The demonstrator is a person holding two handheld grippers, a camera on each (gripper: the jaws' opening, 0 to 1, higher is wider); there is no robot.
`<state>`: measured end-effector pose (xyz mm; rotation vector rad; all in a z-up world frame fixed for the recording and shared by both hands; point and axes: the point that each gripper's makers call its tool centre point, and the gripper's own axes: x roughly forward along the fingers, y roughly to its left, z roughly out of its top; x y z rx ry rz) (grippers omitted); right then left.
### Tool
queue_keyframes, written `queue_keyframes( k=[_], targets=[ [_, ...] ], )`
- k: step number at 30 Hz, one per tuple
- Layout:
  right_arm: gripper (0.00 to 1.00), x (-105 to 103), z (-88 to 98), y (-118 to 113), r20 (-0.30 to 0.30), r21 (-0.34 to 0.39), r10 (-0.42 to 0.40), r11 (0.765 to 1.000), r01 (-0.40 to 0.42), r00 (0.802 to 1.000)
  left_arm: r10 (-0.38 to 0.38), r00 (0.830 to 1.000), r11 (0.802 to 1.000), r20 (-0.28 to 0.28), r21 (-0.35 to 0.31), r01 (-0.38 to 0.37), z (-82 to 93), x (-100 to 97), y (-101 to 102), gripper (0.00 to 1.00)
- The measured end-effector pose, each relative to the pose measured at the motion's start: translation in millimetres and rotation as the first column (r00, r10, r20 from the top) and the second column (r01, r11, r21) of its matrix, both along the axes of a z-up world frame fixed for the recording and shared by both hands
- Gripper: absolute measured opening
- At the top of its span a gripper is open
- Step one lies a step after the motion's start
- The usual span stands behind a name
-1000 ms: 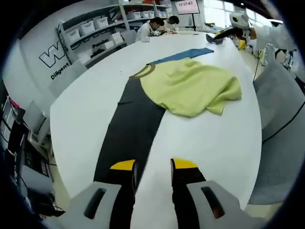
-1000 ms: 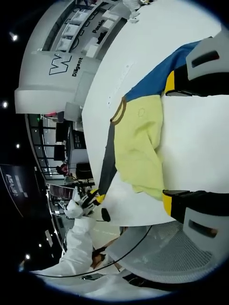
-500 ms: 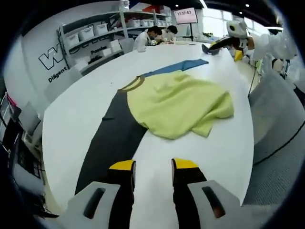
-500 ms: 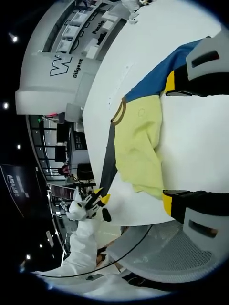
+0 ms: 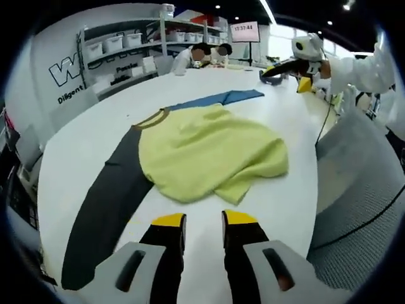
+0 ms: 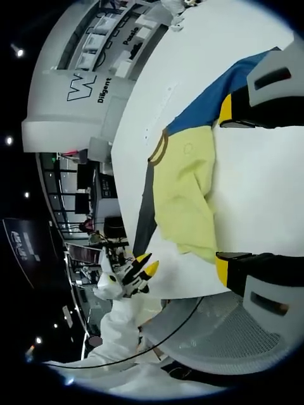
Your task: Fold the garment on the visible template until the final outline fits inside the template.
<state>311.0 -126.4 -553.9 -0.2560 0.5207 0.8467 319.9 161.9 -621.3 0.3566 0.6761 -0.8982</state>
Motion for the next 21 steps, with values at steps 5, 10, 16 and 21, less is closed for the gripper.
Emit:
queue_keyframes(
  k=[5,10,16,21],
  targets=[
    [0.81,-1.6,-0.1,-0.4,0.001,0.003,0.001,1.000,-0.001,1.000,0.037,0.999,0.999,-0.016,-0.009,-0.038,-3.9,-2.2,-9.4,0.18],
    [0.81,-3.5,-0.7,-0.7,0.001,0.006,0.001,1.000,-0.001,1.000,0.066,0.997,0.998,-0.034,-0.007,-0.066,-7.4,-3.8,-20.2,0.17],
    [0.81,-6.1,-1.9,0.1,-0.001,0.009,0.003,1.000,-0.003,1.000,0.119,0.990,0.993,-0.073,-0.009,-0.120,-14.7,-4.5,-35.8,0.17],
    [0.81,-6.4,-1.8,-2.2,0.001,0.015,-0.002,1.000,0.002,1.000,0.202,0.972,0.979,-0.119,0.012,-0.202,-25.0,-5.1,-39.6,0.18]
  ],
)
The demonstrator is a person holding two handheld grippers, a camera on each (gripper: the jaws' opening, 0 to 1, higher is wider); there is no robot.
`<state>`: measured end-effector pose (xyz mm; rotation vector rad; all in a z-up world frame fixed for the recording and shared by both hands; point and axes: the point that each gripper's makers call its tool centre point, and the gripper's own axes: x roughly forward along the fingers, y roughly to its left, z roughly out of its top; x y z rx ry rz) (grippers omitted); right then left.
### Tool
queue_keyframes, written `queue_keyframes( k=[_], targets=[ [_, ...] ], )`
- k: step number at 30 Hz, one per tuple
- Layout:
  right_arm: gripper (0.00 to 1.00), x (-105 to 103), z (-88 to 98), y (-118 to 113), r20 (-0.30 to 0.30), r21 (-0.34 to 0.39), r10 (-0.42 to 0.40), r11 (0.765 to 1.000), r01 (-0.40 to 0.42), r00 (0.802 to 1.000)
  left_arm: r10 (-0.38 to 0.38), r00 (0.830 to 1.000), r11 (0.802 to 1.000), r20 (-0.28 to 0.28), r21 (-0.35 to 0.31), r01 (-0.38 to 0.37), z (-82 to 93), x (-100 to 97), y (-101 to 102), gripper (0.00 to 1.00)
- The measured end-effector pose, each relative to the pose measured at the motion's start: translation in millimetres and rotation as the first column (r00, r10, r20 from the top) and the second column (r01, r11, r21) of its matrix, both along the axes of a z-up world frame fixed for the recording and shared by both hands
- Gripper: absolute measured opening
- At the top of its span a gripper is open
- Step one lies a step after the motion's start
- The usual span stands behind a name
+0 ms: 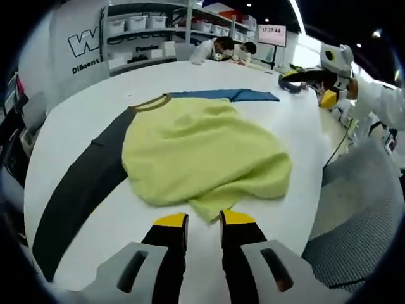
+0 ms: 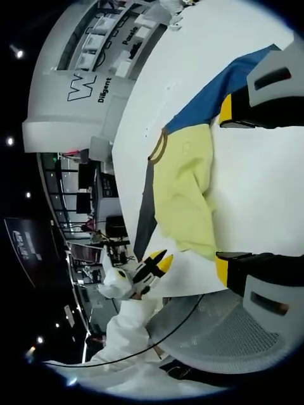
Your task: Fold the garment on the visible template until the final outline fits inside the template.
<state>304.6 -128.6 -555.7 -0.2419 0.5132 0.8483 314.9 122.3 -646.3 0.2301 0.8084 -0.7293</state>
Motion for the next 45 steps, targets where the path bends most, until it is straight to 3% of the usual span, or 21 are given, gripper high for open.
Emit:
queue_keyframes(
  k=[8,27,37,45],
  targets=[
    [0.81,-1.4,-0.7,-1.7,0.000,0.009,-0.003,1.000,0.003,1.000,0.069,0.997,0.998,-0.031,0.009,-0.068,-7.2,-0.3,-10.5,0.18],
    [0.81,-2.1,-1.7,-4.4,-0.003,0.020,-0.004,1.000,0.004,1.000,0.130,0.989,0.991,-0.076,0.047,-0.126,-23.5,1.2,-23.3,0.16],
    [0.81,-2.7,-0.4,-1.7,-0.001,0.019,0.003,1.000,-0.003,1.000,0.099,0.994,0.992,-0.040,0.077,-0.096,-25.4,3.7,-18.9,0.02],
    [0.81,-5.4,-0.7,-2.7,-0.003,0.019,-0.002,1.000,0.002,1.000,0.080,0.997,0.993,-0.024,0.093,-0.078,-22.2,1.3,-16.5,0.00]
  ],
)
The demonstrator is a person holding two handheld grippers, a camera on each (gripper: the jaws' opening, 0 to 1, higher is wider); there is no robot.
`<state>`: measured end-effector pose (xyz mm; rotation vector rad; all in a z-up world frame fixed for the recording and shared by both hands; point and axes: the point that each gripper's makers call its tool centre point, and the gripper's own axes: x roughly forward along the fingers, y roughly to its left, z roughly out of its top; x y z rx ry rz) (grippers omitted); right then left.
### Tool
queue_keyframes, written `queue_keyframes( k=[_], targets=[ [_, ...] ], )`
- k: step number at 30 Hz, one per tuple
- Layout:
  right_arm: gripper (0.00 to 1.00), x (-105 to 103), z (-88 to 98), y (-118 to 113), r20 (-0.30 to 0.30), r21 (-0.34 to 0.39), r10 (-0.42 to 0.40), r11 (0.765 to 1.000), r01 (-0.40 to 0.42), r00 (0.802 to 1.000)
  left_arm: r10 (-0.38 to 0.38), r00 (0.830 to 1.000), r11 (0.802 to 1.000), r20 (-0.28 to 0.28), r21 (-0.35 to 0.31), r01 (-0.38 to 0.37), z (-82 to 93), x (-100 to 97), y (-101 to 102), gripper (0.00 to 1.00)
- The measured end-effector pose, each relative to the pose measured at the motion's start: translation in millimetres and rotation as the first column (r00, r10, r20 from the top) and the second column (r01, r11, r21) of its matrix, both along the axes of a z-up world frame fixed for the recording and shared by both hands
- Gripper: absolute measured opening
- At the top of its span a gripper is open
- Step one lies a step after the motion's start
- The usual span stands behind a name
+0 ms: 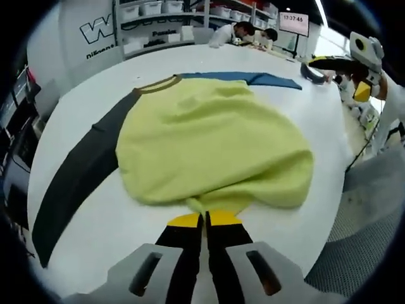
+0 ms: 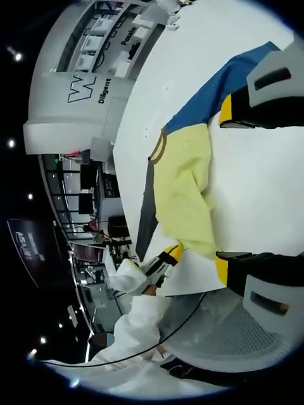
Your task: Fold the garment on the visible template until the final outline fits inside the template.
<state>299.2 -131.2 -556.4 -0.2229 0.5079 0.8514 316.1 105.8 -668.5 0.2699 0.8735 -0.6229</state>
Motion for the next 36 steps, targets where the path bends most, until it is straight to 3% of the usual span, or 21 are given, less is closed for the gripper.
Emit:
queue_keyframes(
  k=[10,20,29,31,36],
  targets=[
    [0.81,-1.6,-4.0,1.5,-0.006,0.003,0.001,1.000,-0.001,1.000,-0.001,0.999,1.000,0.052,-0.018,0.002,32.0,-5.1,14.9,0.00],
    [0.80,-7.2,-13.9,13.0,-0.026,0.010,0.020,1.000,-0.019,0.999,0.027,0.998,1.000,0.062,0.012,-0.028,28.0,-10.0,36.5,0.00],
    [0.77,-15.6,-46.2,42.1,-0.102,0.026,0.066,0.998,-0.063,0.993,0.051,0.998,0.999,0.046,0.008,-0.052,21.5,-13.0,40.8,0.00],
    [0.77,-16.4,-61.9,55.5,-0.146,0.052,0.069,0.997,-0.062,0.987,0.049,0.998,0.999,0.044,0.011,-0.050,21.1,-13.8,40.8,0.00],
    [0.74,-14.8,-69.5,64.3,-0.167,0.067,0.064,0.996,-0.054,0.984,0.052,0.998,0.999,0.042,0.010,-0.052,20.7,-13.9,42.0,0.00]
  ],
)
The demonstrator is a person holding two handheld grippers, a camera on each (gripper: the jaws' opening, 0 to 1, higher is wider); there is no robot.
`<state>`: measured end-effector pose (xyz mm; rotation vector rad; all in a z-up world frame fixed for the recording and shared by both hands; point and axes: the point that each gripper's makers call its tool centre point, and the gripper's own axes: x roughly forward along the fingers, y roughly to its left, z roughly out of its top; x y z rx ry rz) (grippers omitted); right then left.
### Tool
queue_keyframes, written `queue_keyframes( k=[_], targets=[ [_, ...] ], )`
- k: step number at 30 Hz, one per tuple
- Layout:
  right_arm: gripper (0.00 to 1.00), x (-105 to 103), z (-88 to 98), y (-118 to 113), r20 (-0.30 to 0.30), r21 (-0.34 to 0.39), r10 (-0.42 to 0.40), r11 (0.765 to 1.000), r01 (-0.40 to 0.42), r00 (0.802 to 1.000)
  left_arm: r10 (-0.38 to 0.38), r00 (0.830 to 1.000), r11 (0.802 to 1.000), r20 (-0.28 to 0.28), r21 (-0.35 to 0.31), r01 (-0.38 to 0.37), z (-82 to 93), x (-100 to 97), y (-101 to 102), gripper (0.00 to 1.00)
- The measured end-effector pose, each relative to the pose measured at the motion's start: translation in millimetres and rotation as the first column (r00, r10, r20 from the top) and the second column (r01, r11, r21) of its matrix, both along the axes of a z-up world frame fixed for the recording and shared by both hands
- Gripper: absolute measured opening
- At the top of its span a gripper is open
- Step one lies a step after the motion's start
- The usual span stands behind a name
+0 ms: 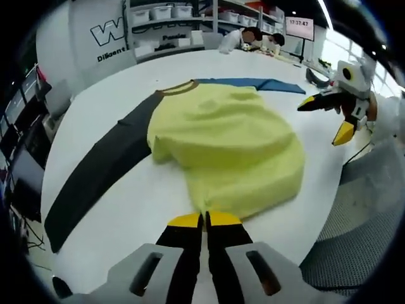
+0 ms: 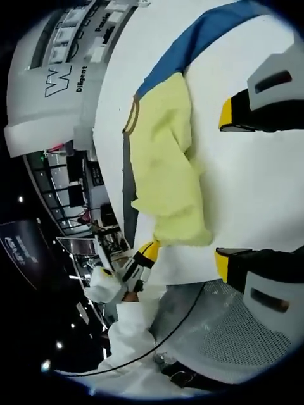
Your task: Fold the garment on the visible template until the final outline fits inside the template.
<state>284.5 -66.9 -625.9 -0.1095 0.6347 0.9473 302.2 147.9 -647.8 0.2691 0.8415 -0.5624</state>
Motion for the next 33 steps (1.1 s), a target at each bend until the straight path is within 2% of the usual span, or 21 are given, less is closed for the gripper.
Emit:
queue_keyframes(
  k=[2,5,11,24,32,33],
  targets=[
    [0.72,2.2,-8.3,12.1,-0.030,0.020,-0.010,1.000,0.010,1.000,0.001,1.000,1.000,-0.003,0.000,-0.001,-1.1,-0.2,0.9,0.00],
    [0.69,9.1,-10.8,27.0,-0.084,0.079,-0.055,0.995,0.062,0.995,-0.002,1.000,1.000,-0.004,0.000,0.002,-2.1,-0.8,0.1,0.00],
    [0.66,19.0,-17.7,41.0,-0.146,0.096,-0.100,0.989,0.115,0.984,-0.004,1.000,1.000,-0.005,-0.006,0.004,-3.4,-1.4,-1.1,0.00],
    [0.56,22.1,-23.4,51.8,-0.183,0.095,-0.133,0.984,0.152,0.974,-0.006,1.000,1.000,0.003,-0.018,0.006,-2.5,-0.5,-1.9,0.00],
    [0.30,18.5,-26.3,59.1,-0.240,0.122,-0.140,0.977,0.173,0.961,-0.009,1.000,1.000,0.000,-0.022,0.009,-4.4,-2.1,-2.8,0.00],
    [0.23,17.2,-27.9,59.1,-0.244,0.112,-0.134,0.980,0.166,0.960,-0.010,1.000,1.000,-0.001,-0.024,0.010,-4.3,-2.4,-3.3,0.00]
  ],
)
